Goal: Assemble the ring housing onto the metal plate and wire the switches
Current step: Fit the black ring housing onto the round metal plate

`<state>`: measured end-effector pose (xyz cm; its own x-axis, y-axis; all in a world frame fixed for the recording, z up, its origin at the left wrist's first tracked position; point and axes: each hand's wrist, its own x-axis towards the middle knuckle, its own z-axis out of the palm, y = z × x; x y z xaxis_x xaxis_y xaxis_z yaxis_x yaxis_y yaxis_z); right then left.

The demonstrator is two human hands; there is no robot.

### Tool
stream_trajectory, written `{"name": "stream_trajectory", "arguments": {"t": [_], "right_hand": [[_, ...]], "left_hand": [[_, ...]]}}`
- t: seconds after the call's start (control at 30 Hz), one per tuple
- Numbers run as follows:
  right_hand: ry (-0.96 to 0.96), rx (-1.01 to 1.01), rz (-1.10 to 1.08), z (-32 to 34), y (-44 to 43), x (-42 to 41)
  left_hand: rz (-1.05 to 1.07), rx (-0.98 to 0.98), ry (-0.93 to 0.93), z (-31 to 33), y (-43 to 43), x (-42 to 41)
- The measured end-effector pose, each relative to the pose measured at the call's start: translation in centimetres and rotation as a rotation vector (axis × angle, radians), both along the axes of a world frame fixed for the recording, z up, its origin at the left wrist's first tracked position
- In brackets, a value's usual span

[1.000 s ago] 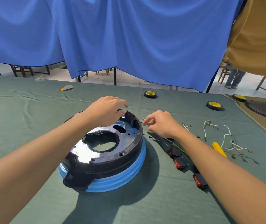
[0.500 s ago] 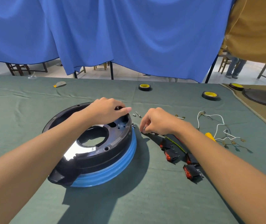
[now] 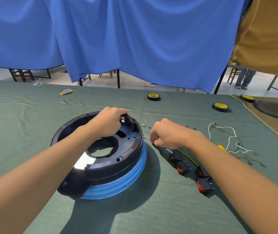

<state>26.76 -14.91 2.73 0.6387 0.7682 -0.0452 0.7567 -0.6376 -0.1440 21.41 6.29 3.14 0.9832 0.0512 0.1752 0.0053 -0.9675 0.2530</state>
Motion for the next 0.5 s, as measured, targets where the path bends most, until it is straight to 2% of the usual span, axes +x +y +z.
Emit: {"name": "stream_trajectory", "arguments": {"t": [0.3, 0.37, 0.5], "right_hand": [[0.045, 0.583, -0.086, 2.1, 2.1, 0.3], [0.064, 0.634, -0.081, 2.3, 2.8, 0.0], [0.065, 0.611, -0.074, 2.3, 3.9, -0.2]], "left_hand": [[-0.007, 0.143, -0.003, -0.4, 0.1, 0.4], [-0.005, 0.157, 0.017, -0.2, 0.0, 0.3], [-0.003, 0.138, 0.036, 0.1, -0.3, 0.1]]}}
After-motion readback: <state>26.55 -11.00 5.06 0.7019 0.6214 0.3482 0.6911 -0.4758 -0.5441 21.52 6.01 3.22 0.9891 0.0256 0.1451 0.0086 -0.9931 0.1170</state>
